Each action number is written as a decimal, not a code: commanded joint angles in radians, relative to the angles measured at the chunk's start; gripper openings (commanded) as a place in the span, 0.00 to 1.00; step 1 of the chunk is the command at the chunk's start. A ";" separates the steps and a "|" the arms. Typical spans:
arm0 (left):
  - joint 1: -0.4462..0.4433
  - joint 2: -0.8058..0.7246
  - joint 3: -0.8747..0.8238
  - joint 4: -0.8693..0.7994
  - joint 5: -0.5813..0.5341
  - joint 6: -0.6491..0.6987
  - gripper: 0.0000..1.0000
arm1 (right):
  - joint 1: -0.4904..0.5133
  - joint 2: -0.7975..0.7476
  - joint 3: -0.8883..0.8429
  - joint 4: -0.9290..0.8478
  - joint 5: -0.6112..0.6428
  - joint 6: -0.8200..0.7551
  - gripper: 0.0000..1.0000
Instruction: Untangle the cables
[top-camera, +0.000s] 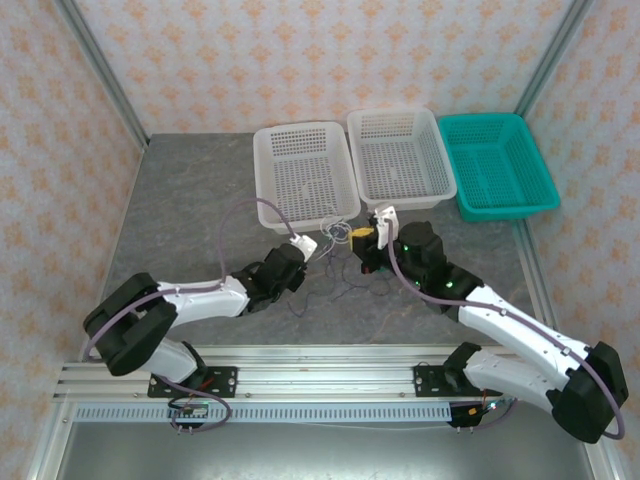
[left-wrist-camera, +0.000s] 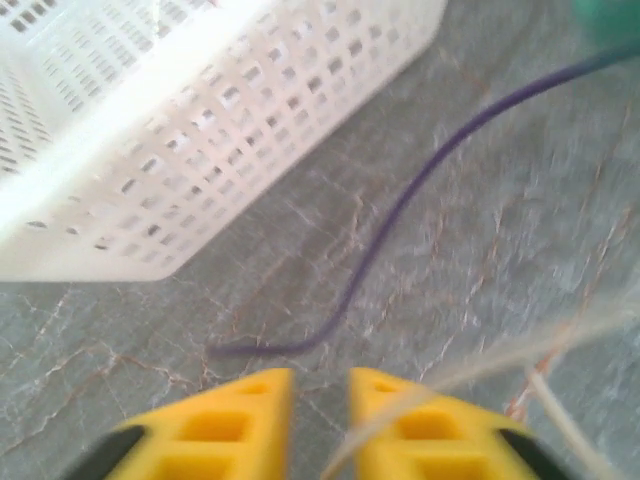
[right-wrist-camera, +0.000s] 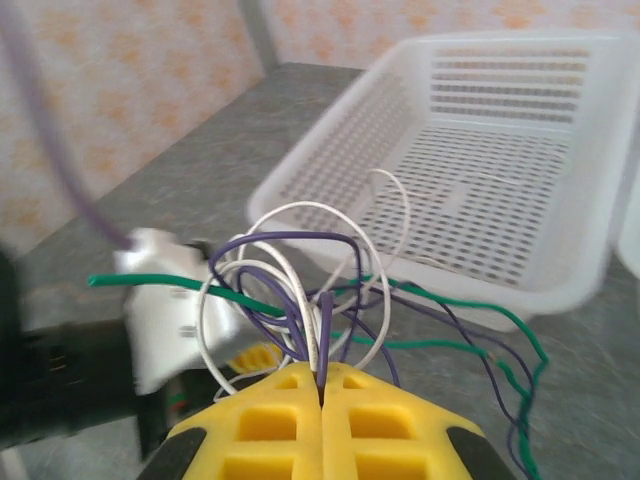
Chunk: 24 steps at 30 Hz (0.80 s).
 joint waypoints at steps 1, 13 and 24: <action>-0.001 -0.110 -0.009 -0.012 -0.057 -0.061 0.04 | -0.036 -0.025 0.006 -0.054 0.217 0.142 0.00; 0.073 -0.500 0.020 -0.389 -0.137 -0.348 0.00 | -0.312 -0.034 -0.162 -0.243 0.454 0.679 0.00; 0.341 -0.694 0.098 -0.704 -0.087 -0.609 0.00 | -0.672 -0.039 -0.278 -0.346 0.343 0.934 0.00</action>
